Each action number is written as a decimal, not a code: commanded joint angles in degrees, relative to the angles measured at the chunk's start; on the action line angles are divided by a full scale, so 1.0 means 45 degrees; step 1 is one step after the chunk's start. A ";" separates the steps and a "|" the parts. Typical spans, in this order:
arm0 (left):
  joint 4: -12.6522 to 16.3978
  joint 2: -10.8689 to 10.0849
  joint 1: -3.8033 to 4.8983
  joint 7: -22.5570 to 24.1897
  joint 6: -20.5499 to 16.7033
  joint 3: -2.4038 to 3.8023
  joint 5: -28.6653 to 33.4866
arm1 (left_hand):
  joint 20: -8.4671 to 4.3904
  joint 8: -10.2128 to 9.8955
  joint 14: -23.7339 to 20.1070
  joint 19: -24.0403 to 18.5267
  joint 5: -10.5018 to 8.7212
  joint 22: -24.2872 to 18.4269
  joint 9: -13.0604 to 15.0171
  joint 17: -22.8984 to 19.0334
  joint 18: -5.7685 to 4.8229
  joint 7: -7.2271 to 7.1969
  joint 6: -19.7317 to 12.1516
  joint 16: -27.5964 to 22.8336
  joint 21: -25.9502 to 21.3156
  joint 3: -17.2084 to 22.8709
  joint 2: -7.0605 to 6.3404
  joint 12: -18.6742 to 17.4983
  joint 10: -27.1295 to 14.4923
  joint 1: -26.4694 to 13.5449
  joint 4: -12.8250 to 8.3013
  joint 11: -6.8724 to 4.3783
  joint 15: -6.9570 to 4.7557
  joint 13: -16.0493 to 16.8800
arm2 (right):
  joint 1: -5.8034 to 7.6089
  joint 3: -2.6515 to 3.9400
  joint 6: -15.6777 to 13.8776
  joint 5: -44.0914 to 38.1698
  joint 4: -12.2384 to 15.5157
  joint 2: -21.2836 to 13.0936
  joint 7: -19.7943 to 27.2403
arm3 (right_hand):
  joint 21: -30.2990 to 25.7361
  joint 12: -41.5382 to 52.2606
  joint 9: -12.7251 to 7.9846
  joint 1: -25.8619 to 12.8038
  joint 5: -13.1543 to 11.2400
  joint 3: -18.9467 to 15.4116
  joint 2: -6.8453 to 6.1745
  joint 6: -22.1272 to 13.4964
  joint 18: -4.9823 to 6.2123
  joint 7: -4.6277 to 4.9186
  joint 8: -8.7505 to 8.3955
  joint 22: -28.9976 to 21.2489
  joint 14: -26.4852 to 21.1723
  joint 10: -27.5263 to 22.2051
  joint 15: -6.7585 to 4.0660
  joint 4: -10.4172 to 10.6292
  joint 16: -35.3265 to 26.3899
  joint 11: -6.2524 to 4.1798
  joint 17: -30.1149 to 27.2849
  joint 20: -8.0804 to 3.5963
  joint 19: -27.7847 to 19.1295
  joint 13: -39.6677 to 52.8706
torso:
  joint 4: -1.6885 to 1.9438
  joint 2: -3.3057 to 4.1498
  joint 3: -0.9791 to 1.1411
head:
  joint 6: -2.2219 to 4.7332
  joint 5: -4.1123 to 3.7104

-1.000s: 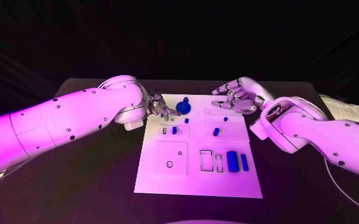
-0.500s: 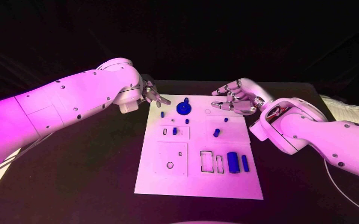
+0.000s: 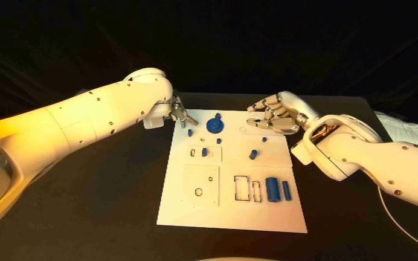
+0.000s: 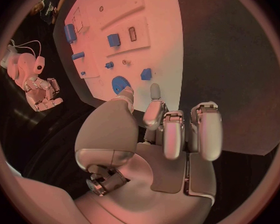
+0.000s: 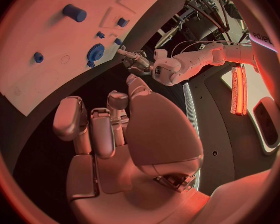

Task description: Assemble the parts on the task board

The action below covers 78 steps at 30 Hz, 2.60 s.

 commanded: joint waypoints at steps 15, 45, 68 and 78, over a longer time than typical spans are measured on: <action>-0.0544 0.0453 -0.0076 0.0331 0.0771 -0.0156 -0.0154 | -0.0022 0.0176 0.1365 0.0474 -0.0047 0.2046 0.0146 0.3354 -0.0002 -0.0053 0.0126 0.0039 0.0081 -0.0273 0.0375 0.0117 0.0140 0.0722 -0.0137 -0.0077 -0.0028 0.0058 | -0.0026 0.0000 0.0123 -0.0062 -0.0054 0.0056 0.0080 | -0.0082 -0.0053 -0.0015 -0.0124 0.0063 -0.0096 0.0045 0.0100 0.0172 -0.0028 -0.0034 -0.0014 0.0570 -0.0060 -0.0122 -0.0009 -0.0057 -0.0024 0.0000 -0.0036 -0.0083 -0.0016 | 0.0005 -0.0021 0.0022 | -0.0062 0.0001; -0.0691 0.0609 -0.0149 0.0453 0.0928 -0.0197 0.0169 | -0.0050 0.0271 0.1365 0.0489 -0.0021 0.2096 0.0389 0.3354 -0.0008 -0.0108 0.0093 0.0039 0.0082 -0.0178 0.0936 0.0147 0.0173 0.2044 -0.0485 -0.0123 -0.0054 0.0053 | -0.0028 0.0000 0.0166 -0.0062 -0.0077 0.0086 0.0077 | -0.0115 -0.0026 -0.0017 -0.0082 0.0110 -0.0131 0.0091 0.0111 0.0170 -0.0029 -0.0042 -0.0032 0.0616 -0.0047 -0.0129 -0.0031 -0.0027 -0.0029 0.0039 -0.0044 -0.0068 -0.0028 | -0.0011 -0.0019 0.0019 | -0.0105 -0.0007; -0.0489 0.0379 -0.0168 0.0713 -0.0025 -0.0202 0.0844 | -0.0052 0.0220 0.1365 0.0494 -0.0164 0.2166 0.0794 0.3354 -0.0008 -0.0042 -0.0258 0.0039 0.0036 0.5025 0.0521 -0.0021 0.0160 0.3499 -0.2206 -0.0122 0.0001 -0.0111 | -0.0028 0.0000 0.0194 -0.0062 -0.0090 0.0081 0.0077 | -0.0116 -0.0027 -0.0017 -0.0081 0.0110 -0.0132 0.0092 0.0111 0.0171 -0.0029 -0.0042 -0.0034 0.0611 -0.0047 -0.0128 -0.0031 -0.0036 -0.0029 0.0024 -0.0044 -0.0068 -0.0029 | -0.0004 -0.0030 0.0028 | -0.0142 -0.0006; 0.1374 -0.0845 -0.0164 0.1030 -0.1119 -0.0202 0.1740 | -0.0051 0.0396 0.1365 0.0514 -0.0183 0.2208 0.1055 0.3354 -0.0014 -0.0058 -0.0267 0.0039 0.0041 0.6310 -0.0082 -0.0005 0.0223 0.2989 -0.2558 -0.0111 -0.0019 -0.0127 | -0.0028 0.0000 0.0203 -0.0055 -0.0107 0.0049 0.0069 | -0.0116 -0.0027 -0.0017 -0.0081 0.0110 -0.0132 0.0092 0.0111 0.0171 -0.0029 -0.0042 -0.0034 0.0611 -0.0047 -0.0128 -0.0031 -0.0036 -0.0029 0.0024 -0.0044 -0.0068 -0.0029 | 0.0038 -0.0047 0.0042 | -0.0134 0.0011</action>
